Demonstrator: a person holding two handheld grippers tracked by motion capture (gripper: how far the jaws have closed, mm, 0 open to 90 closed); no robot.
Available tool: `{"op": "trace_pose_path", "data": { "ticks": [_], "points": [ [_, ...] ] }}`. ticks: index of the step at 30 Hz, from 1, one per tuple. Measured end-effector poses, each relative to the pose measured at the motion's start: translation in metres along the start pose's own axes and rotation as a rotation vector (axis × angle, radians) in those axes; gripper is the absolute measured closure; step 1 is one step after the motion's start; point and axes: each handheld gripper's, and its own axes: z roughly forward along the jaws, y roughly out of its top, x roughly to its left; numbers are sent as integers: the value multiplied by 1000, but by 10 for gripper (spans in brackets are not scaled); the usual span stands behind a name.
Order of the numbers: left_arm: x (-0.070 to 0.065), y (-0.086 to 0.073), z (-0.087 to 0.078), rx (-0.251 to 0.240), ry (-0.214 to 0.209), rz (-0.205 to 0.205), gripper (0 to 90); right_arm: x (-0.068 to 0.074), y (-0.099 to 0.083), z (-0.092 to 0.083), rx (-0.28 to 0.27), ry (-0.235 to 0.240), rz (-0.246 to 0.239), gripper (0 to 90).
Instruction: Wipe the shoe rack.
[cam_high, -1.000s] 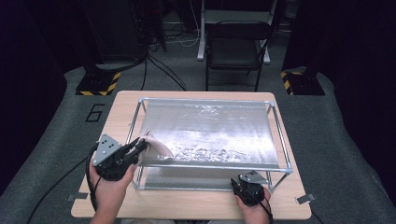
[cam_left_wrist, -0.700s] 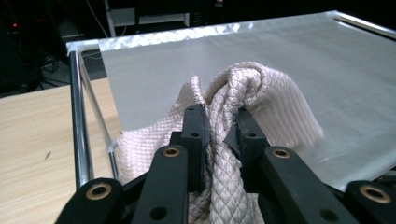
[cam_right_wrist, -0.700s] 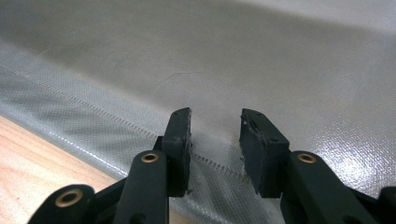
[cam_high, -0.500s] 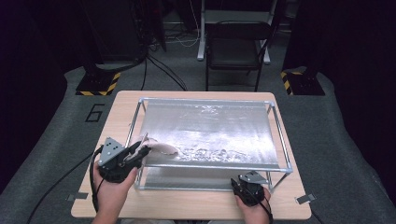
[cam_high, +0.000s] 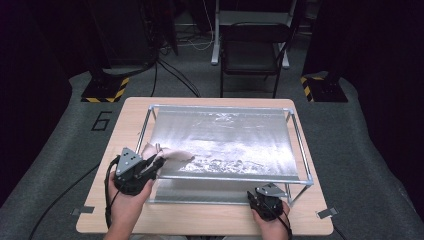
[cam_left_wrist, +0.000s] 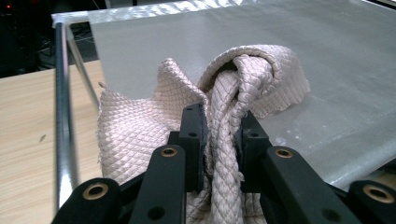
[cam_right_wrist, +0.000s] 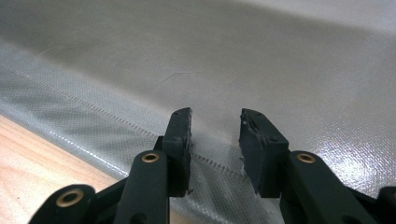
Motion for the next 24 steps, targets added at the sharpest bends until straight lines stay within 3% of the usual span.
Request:
{"op": "trace_pose_path", "data": {
  "ticks": [12, 16, 20, 24],
  "points": [
    [-28, 7, 20, 15, -48, 34, 761, 0, 0, 0, -2, -4, -14, 646],
    [-34, 9, 24, 22, -49, 65, 760, 0, 0, 0, -1, -3, -17, 647],
    [-28, 8, 21, 20, -54, 62, 762, 0, 0, 0, -2, -2, -12, 648],
    [-19, 6, 16, 14, -27, 52, 762, 0, 0, 0, -1, 1, -9, 648]
  ]
}}
